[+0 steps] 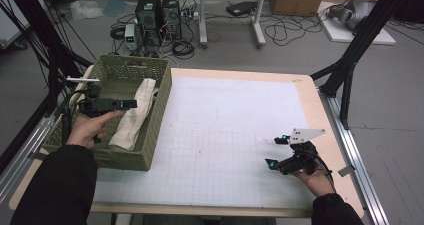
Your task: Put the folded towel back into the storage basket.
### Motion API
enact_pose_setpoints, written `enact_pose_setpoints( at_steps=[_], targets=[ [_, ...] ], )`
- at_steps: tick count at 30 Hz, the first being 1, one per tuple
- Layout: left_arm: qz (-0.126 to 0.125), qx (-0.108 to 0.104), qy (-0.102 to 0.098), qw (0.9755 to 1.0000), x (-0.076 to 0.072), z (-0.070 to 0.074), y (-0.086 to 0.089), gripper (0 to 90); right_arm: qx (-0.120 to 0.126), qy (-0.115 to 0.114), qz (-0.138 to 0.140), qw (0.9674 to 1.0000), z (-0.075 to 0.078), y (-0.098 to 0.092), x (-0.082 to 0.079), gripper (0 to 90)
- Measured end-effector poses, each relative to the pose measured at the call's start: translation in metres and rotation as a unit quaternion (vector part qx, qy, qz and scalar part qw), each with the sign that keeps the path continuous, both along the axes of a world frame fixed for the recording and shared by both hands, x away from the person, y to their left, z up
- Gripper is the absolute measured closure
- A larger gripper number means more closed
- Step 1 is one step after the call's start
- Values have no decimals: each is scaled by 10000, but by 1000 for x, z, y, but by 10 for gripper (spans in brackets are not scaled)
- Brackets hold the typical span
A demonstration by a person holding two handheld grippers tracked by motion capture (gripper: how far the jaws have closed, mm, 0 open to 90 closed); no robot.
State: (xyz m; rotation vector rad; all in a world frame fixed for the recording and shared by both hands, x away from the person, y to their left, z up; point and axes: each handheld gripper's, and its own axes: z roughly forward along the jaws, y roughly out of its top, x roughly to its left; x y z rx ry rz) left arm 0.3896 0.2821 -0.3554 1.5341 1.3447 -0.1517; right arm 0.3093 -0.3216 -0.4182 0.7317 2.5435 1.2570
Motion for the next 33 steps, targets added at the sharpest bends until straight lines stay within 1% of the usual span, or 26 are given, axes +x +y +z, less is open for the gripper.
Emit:
enact_pose_setpoints(
  at_steps=[1,4,7,9,10,14,17,18,19,21,22,23,26,27,29,32,33],
  targets=[
    [-3,-2,-8,10000,0,0,0,391,-13,15,13,10000,0,0,0,119],
    [-18,-118,-93,9999,-1,2,0,392,11,4,6,10000,0,0,-1,119],
    [-25,-145,-177,9997,-3,4,0,404,4,7,10,10000,0,0,-1,119],
    [-66,-268,-228,9994,-4,5,-2,406,-9,-3,23,10000,0,1,-1,119],
    [-67,-289,-300,9991,-5,7,-4,409,-15,-8,31,10000,0,1,-1,119],
    [-131,-311,-394,9987,-9,11,-11,406,13,-20,13,10000,2,0,-1,119],
    [-152,-286,-479,9983,-12,16,-17,404,13,-32,7,10000,3,0,-1,119],
    [-198,-246,-536,9981,-13,17,-19,404,17,-35,8,10000,3,0,-1,119],
    [-185,-243,-536,9981,-14,19,-20,404,26,-38,13,10000,3,0,-1,119],
    [-179,-219,-647,9975,-17,22,-23,405,17,-40,17,10000,4,0,-1,119],
    [-184,-238,-662,9974,-18,22,-25,407,12,-44,18,10000,4,0,-1,119],
    [-174,-178,-689,9973,-19,23,-27,406,13,-45,13,10000,4,0,-1,119],
    [-185,-197,-726,9970,-21,25,-32,401,36,-47,16,10000,5,0,-1,119],
    [-180,-170,-739,9970,-22,26,-33,401,39,-56,28,10000,6,0,-1,119],
    [-208,-199,-774,9966,-23,28,-37,398,44,-66,31,10000,6,0,-1,119],
    [-245,-129,-795,9964,-25,31,-44,397,41,-82,30,10000,6,0,-1,119],
    [-263,-139,-826,9961,-26,32,-46,395,41,-82,30,10000,6,0,-1,119]
  ],
)
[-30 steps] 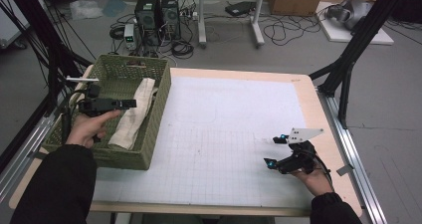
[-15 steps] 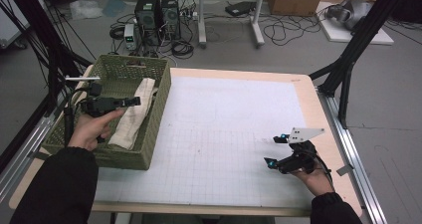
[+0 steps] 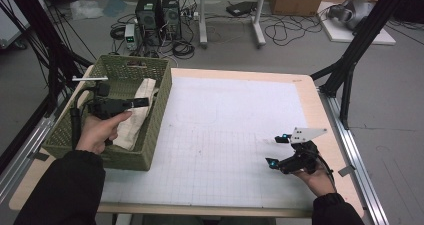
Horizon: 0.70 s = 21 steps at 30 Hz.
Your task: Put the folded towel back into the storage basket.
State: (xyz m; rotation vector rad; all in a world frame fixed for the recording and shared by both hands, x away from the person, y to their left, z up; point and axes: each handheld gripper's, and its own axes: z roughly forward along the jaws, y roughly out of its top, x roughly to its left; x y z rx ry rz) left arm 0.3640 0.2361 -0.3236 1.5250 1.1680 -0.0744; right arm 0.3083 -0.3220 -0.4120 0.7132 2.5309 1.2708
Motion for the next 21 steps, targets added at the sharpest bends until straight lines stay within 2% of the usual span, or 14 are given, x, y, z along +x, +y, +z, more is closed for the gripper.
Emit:
enact_pose_setpoints(
  at_steps=[4,8,13,17,21],
  targets=[
    [-46,-23,-59,10000,-3,3,-9,394,15,-6,-6,10000,0,0,0,119],
    [-163,45,-61,9998,-4,1,-18,390,20,-1,-1,10000,1,0,0,119],
    [-104,53,-56,9999,-5,0,-28,387,38,-11,20,10000,2,0,-1,119],
    [-160,57,-61,9998,-6,1,-35,378,44,-21,20,10000,2,-1,0,119],
    [-73,79,-40,9999,-7,1,-39,370,42,-15,28,10000,2,-1,-1,119]
  ],
)
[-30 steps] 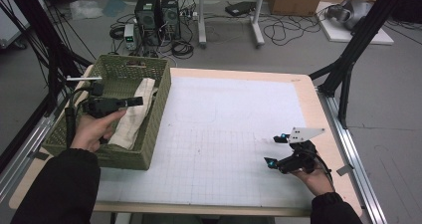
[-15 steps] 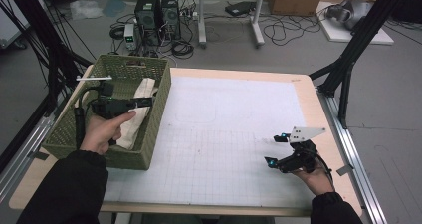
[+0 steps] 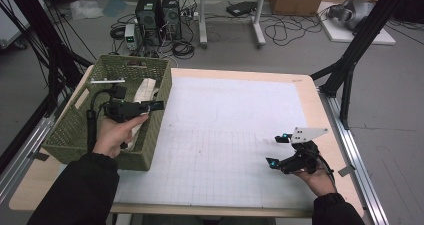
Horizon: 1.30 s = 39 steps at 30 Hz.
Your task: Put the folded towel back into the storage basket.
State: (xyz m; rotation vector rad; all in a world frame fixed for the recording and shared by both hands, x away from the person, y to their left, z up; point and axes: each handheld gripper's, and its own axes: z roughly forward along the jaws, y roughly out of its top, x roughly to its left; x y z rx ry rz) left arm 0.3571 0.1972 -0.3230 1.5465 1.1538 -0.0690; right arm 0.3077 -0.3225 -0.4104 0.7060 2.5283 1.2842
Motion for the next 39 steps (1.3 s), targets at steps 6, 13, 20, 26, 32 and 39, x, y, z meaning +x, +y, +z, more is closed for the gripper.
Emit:
enact_pose_setpoints(
  at_steps=[6,13,20,26,32,39],
  targets=[
    [73,-82,-45,9999,0,0,-10,367,17,0,-3,10000,1,0,0,119],
    [36,-232,-57,9997,0,0,-22,360,44,14,6,10000,1,-1,0,119],
    [-188,-406,-5,9990,0,-2,-32,354,45,-3,9,10000,1,-1,1,119],
    [-202,-408,-53,9990,-2,-2,-39,349,59,-10,17,10000,2,-1,1,119],
    [-244,-381,-95,9989,-5,-3,-51,346,63,-54,23,10000,2,-1,1,119],
    [-282,-361,-155,9988,-8,-4,-65,343,91,-41,15,9999,3,-2,0,119]
  ],
)
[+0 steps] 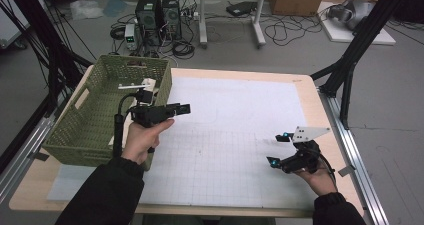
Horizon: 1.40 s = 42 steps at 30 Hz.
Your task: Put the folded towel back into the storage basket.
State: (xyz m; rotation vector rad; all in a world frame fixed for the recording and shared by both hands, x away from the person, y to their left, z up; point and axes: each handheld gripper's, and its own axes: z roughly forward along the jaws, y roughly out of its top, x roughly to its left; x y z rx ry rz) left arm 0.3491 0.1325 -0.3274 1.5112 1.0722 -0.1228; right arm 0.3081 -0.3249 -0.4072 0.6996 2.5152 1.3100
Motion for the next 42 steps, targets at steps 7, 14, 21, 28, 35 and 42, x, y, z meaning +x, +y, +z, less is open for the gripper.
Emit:
enact_pose_setpoints(
  at_steps=[7,14,21,28,35,42],
  targets=[
    [-35,17,-24,10000,0,-4,-14,343,16,-22,9,10000,1,-1,0,119],
    [-97,58,30,9999,2,-10,-26,341,51,-3,-4,10000,1,-2,0,118],
    [31,117,34,9999,9,-17,-34,344,74,15,-17,10000,2,-3,0,115],
    [29,130,10,9999,13,-22,-46,344,84,8,6,10000,2,-3,0,115],
    [-2,165,-23,9999,15,-25,-61,344,99,27,10,9999,2,-4,0,115],
    [-42,222,-26,9997,15,-29,-71,344,95,11,4,10000,2,-5,0,115]
  ],
)
